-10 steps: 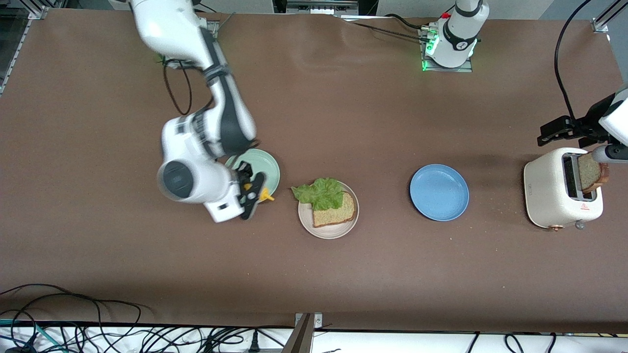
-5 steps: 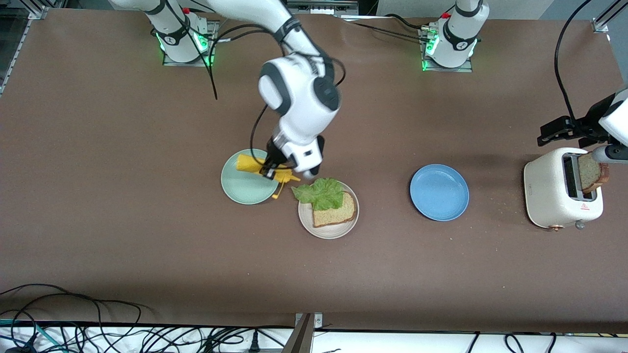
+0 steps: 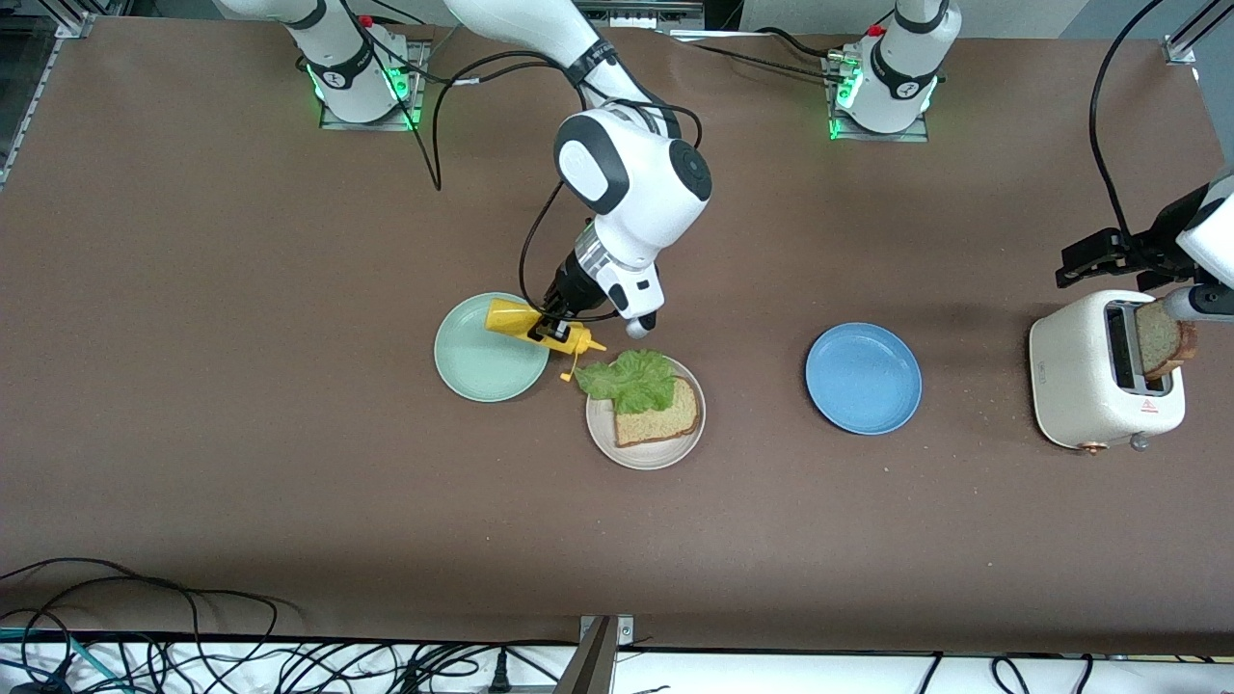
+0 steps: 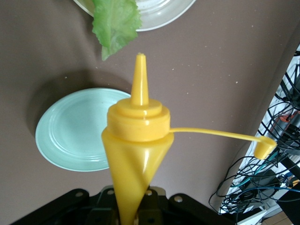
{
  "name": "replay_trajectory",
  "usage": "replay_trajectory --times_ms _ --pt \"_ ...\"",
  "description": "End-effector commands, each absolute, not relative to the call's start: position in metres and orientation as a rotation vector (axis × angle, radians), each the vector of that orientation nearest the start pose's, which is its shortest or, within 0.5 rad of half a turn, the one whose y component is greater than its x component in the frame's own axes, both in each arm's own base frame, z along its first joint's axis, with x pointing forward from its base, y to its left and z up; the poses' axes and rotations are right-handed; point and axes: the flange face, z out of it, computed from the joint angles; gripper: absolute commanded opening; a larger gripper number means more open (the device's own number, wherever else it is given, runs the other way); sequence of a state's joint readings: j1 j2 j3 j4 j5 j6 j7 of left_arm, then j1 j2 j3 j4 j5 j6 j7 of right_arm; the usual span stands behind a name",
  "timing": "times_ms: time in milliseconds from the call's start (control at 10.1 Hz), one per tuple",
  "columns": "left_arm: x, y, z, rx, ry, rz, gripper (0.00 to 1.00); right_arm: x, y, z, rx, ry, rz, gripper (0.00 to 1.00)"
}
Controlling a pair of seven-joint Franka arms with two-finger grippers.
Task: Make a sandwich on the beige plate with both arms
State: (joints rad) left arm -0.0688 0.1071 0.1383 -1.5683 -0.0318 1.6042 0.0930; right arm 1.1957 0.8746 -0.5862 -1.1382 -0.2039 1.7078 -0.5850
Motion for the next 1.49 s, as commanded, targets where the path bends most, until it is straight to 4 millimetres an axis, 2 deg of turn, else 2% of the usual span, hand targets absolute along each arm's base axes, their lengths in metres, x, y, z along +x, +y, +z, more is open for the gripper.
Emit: replay_trajectory --times_ms 0,199,497,695,795,894,1093,1192,1391 --pt "0.587 0.035 0.572 -3.139 0.067 0.119 1.00 0.535 0.504 0.345 1.965 1.582 -0.194 0.00" --pt "0.587 0.035 0.572 -3.138 0.067 0.122 1.00 0.551 0.483 0.356 2.124 1.592 -0.205 0.00" --pt "0.587 0.035 0.572 -3.138 0.067 0.122 1.00 0.576 0.446 0.375 2.514 1.599 -0.225 0.00" --pt "0.587 0.035 0.572 -3.138 0.067 0.122 1.00 0.593 0.431 0.384 2.706 1.663 -0.173 0.00" --pt "0.587 0.035 0.572 -3.138 0.067 0.122 1.00 0.605 0.418 0.389 2.770 1.793 -0.127 0.00" --pt "0.587 0.035 0.572 -3.138 0.067 0.122 1.00 0.618 0.401 0.388 2.818 1.933 -0.069 0.00" --pt "0.587 0.035 0.572 -3.138 0.067 0.122 1.00 0.638 0.358 0.391 2.966 2.063 0.091 0.00" --pt "0.587 0.035 0.572 -3.138 0.067 0.122 1.00 0.647 0.330 0.390 2.955 2.200 0.185 0.00" --pt "0.587 0.035 0.572 -3.138 0.067 0.122 1.00 0.656 0.265 0.372 2.892 2.450 0.327 0.00"
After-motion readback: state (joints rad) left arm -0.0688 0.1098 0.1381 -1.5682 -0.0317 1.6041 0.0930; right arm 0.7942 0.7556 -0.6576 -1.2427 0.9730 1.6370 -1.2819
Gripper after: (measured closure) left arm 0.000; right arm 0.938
